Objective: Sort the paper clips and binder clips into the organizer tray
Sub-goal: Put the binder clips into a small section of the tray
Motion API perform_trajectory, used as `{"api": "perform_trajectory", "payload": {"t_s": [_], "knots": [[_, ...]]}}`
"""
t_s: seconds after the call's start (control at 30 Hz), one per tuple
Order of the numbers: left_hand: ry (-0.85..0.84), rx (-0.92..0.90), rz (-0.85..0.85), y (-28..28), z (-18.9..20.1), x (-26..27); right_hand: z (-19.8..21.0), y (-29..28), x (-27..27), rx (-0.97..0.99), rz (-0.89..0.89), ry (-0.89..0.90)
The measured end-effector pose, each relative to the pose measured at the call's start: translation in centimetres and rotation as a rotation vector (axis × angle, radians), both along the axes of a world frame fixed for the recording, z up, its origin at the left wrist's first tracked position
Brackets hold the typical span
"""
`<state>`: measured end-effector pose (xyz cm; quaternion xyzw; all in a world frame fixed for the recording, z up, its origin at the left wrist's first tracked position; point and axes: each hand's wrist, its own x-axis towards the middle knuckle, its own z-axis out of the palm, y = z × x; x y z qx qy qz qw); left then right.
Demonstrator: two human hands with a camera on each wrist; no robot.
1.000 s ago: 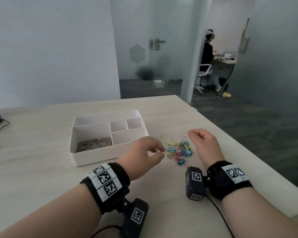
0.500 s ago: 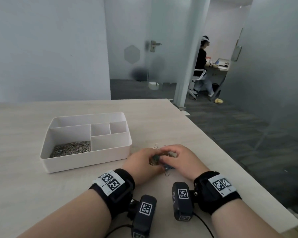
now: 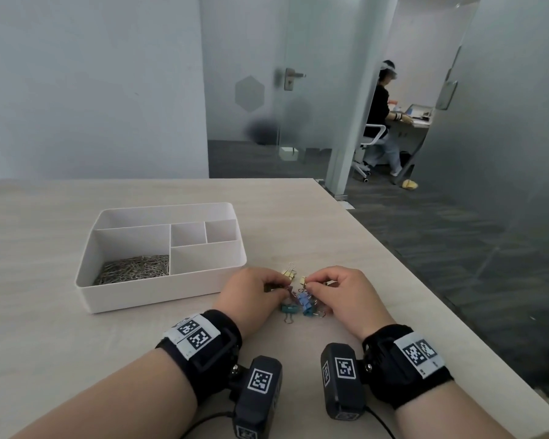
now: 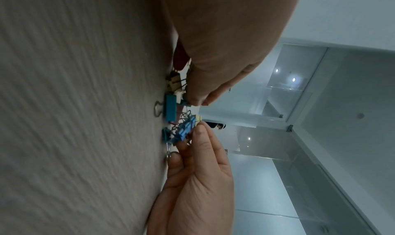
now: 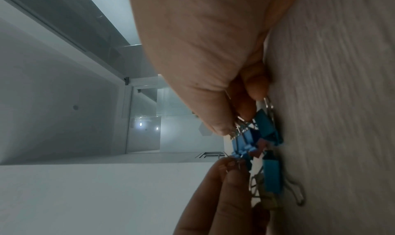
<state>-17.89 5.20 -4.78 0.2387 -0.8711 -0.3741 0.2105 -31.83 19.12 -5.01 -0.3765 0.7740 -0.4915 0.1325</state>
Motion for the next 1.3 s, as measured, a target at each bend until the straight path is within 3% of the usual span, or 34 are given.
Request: {"api": "perform_trajectory", "payload": {"t_s": [0.37,0.53,0.63,0.8,0.93,1.07,1.3], "knots": [[0.313,-0.143,0.083,-2.4,2.1,4.0,1.5,-1.4,2.9,-0.328,-0.118,-0.283],[0.311,-0.223,0.283,-6.2,2.0,6.4,3.0,-4.6,5.4,-0.393,-0.071,-0.288],[0.218,-0.263,0.353,-7.1,2.5,7.4,3.4,-7.4,6.9,-0.396,-0.037,-0.267],[0.076,-0.338,0.377,-7.5,2.8,8.2,3.9,-11.7,8.5,-0.325,0.006,-0.123],[0.046,-0.344,0.356,-7.8,2.9,8.2,3.6,-13.8,8.4,-0.249,0.008,0.089],[0.06,-0.332,0.318,-7.8,2.8,8.2,3.4,-13.6,8.4,-0.167,0.05,0.32],[0.044,-0.329,0.242,-7.9,2.3,8.2,3.0,-12.7,8.5,-0.109,0.144,0.457]]}}
